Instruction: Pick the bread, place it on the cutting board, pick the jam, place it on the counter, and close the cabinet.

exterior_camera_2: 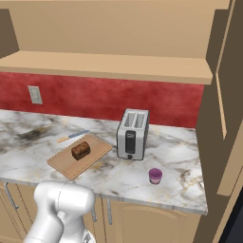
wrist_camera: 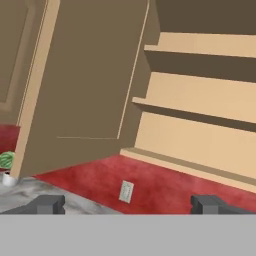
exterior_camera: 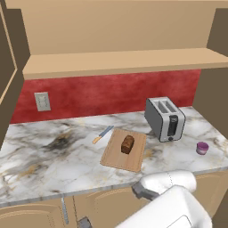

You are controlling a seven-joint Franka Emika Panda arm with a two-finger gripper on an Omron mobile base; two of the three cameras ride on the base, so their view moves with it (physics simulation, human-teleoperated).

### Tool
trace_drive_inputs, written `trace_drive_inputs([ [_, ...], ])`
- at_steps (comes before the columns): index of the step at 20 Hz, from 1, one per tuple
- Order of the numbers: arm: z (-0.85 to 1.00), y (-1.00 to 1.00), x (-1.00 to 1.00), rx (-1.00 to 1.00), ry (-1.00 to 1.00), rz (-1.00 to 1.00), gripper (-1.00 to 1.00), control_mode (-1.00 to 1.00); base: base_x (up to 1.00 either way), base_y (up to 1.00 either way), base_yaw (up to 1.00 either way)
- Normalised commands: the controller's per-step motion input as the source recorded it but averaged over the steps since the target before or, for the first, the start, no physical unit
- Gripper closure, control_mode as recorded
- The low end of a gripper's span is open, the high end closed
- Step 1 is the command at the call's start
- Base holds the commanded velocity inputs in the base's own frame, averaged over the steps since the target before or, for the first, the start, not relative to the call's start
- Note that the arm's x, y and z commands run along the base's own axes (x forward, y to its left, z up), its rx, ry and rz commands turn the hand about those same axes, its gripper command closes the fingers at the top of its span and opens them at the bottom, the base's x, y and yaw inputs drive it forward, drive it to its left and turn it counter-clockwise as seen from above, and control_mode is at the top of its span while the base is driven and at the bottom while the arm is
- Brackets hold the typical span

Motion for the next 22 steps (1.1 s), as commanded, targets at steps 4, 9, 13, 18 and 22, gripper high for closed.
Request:
trace_drive_inputs([
  [4,0.00,0.33,0.10,0.00,0.00,0.02,-1.00,-1.00,0.00,0.00,0.00],
  [9,0.00,0.28,0.10,0.00,0.00,0.00,-1.00,-1.00,0.00,0.00,0.00],
  [13,0.00,0.27,0.09,0.00,0.00,0.00,-1.00,-1.00,0.00,0.00,0.00],
  [18,0.00,0.24,0.05,0.00,0.00,0.00,-1.00,-1.00,0.00,0.00,0.00],
  [22,0.00,0.21,0.00,0.00,0.00,0.00,-1.00,-1.00,0.00,0.00,0.00],
])
